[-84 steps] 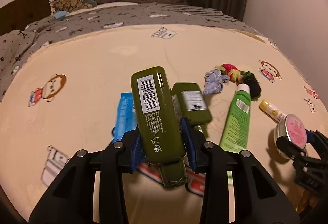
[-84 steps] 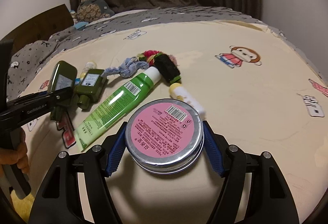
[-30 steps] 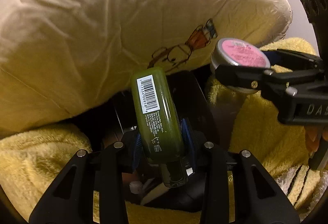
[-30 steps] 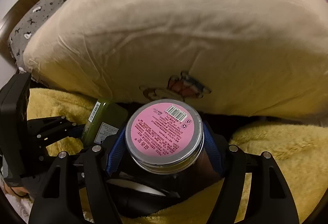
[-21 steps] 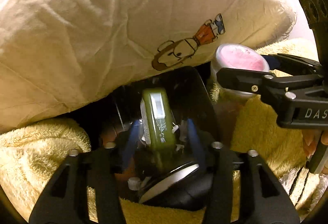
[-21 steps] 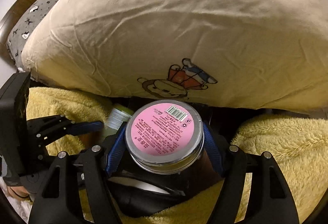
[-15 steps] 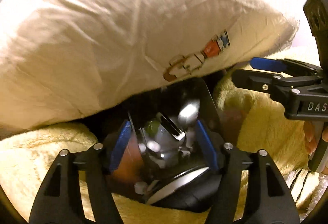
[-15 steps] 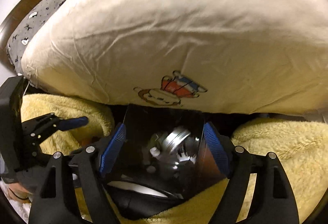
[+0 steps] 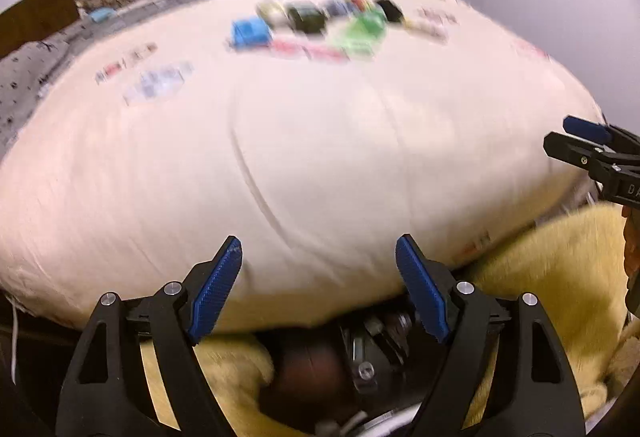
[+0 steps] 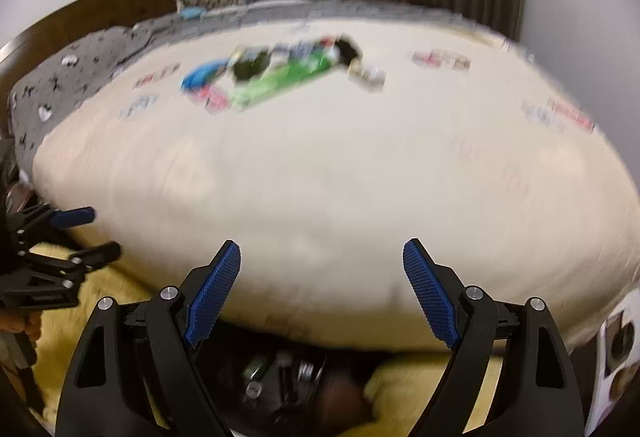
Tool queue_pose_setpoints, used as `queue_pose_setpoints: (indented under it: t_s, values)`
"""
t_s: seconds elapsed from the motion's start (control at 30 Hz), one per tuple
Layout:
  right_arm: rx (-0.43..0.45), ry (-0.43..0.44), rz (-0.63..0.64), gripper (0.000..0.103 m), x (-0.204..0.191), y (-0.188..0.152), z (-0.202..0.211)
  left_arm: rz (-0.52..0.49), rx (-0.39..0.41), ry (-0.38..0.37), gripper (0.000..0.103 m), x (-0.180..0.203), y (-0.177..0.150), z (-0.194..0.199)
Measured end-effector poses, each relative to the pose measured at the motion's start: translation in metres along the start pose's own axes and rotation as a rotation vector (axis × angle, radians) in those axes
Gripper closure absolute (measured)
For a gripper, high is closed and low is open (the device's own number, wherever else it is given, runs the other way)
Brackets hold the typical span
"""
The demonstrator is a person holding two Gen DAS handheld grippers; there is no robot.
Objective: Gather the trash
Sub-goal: 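Raise both open tools back over the remaining items, then grasp the blue packet with the left tool while the right tool grasps the white-yellow stick bottle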
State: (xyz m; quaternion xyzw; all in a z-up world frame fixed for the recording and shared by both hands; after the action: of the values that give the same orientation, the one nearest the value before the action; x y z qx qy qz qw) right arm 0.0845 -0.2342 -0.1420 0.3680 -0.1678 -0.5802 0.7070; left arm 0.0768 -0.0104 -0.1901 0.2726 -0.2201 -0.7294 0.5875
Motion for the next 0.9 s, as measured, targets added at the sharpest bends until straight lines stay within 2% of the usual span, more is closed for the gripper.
queue_pose_setpoints:
  t_s: [0.23,0.47,0.57,0.63,0.9]
  values:
    - [0.014,-0.045,-0.008,0.019,0.037,0.057,-0.037,0.050,0.090,0.064,0.021,-0.027,0.079,-0.015]
    - [0.008,-0.068,-0.041,0.022,0.065,0.092,-0.080,0.095,0.099,0.121,0.021,-0.044,0.146,-0.057]
    - [0.005,-0.066,-0.055,0.023,0.071,0.102,-0.093,0.107,0.083,0.140,0.021,-0.048,0.160,-0.078]
    - [-0.009,-0.063,-0.048,0.028,0.072,0.108,-0.104,0.121,0.077,0.160,0.021,-0.051,0.168,-0.092]
    - [-0.051,-0.071,-0.022,0.034,0.073,0.127,-0.143,0.147,0.008,0.172,0.022,-0.057,0.183,-0.141]
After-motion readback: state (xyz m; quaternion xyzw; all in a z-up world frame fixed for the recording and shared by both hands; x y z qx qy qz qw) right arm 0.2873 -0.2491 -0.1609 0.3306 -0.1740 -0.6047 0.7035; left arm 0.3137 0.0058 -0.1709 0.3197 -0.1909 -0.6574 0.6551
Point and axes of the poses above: each gripper's, at about its wrist camera, not at the fingertips, and z roughly against the way its jaws point, x to its right, y to its top, the point moved 9 cm from there along -z, roughly the way its jaws point, and after that the axes turned 11 degrees about y, right-handed, at the moved point
